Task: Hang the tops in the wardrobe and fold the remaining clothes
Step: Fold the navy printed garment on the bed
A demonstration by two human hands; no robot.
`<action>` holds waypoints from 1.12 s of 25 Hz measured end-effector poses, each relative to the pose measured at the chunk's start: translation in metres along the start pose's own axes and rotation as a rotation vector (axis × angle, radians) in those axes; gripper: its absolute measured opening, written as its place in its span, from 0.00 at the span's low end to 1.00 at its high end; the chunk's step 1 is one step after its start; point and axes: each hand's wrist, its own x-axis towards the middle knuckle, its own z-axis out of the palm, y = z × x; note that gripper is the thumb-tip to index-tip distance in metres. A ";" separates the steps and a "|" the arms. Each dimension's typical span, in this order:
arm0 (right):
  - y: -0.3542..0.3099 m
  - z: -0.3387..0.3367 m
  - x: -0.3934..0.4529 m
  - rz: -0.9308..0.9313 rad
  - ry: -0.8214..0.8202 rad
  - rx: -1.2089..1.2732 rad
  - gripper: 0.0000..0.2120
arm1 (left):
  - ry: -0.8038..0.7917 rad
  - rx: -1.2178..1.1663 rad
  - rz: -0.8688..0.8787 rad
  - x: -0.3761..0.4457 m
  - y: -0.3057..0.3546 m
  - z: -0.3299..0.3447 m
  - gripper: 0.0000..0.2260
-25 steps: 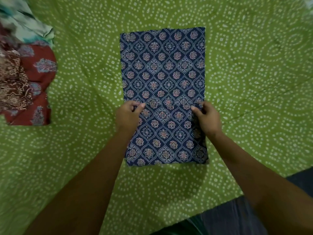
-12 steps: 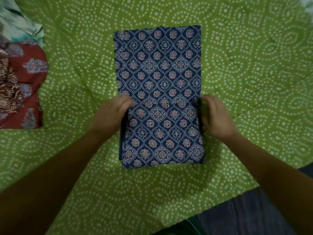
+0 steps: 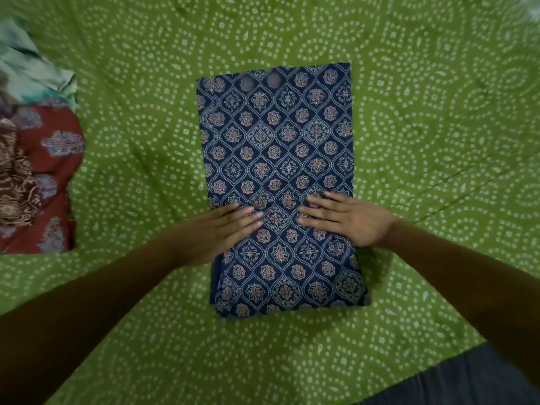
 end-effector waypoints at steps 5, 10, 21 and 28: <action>0.003 -0.024 -0.011 0.619 0.105 0.836 0.29 | 0.192 -0.941 -0.612 0.014 -0.012 -0.028 0.15; 0.037 -0.081 0.026 1.060 0.427 1.541 0.14 | 0.449 -1.830 -1.166 0.043 -0.061 -0.043 0.44; 0.071 -0.085 0.051 1.062 0.847 1.820 0.23 | 0.659 -1.577 -1.395 0.072 -0.075 -0.058 0.35; 0.088 -0.102 0.079 1.364 0.916 0.995 0.25 | 0.897 -0.947 -1.507 0.090 -0.082 -0.057 0.20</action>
